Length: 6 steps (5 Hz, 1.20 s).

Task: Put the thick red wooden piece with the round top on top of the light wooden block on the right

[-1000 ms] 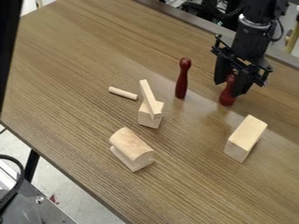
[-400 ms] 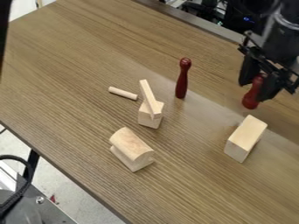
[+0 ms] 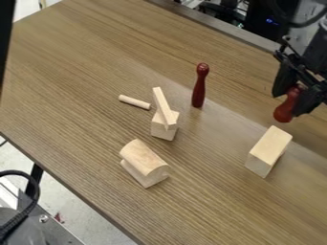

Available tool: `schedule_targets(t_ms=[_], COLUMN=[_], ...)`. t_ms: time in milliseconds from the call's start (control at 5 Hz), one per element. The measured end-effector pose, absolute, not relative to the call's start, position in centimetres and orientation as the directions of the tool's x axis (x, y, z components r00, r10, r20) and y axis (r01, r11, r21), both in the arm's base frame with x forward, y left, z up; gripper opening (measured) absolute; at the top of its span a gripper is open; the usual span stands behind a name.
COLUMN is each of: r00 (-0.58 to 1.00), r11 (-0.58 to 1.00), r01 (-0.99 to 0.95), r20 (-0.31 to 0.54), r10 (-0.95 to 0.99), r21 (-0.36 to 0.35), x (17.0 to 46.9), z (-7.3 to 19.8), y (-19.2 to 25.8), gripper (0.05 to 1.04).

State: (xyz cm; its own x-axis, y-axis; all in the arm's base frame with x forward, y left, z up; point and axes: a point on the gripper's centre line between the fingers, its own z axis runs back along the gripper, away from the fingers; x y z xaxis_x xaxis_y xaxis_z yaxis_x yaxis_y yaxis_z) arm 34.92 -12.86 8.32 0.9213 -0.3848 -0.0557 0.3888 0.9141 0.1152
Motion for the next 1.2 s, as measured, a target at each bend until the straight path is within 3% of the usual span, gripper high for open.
schedule_targets(t_ms=[400, 600, 1000, 1200], r00=[0.940, 0.949, 0.942, 0.939], r11=[0.936, 0.948, 0.940, 0.936], r01=[0.340, 0.316, 0.330, 0.336], r20=[-0.015, 0.000, -0.032, -0.042], r10=[-0.340, -0.316, -0.334, -0.342], r21=[0.089, 0.043, -0.088, -0.106], x=[32.9, 32.3, 32.4, 32.4], z=[9.8, 10.7, 9.6, 8.9], y=[-12.5, -12.5, -12.6, -12.8], gripper=[0.519, 0.519, 0.519, 0.519])
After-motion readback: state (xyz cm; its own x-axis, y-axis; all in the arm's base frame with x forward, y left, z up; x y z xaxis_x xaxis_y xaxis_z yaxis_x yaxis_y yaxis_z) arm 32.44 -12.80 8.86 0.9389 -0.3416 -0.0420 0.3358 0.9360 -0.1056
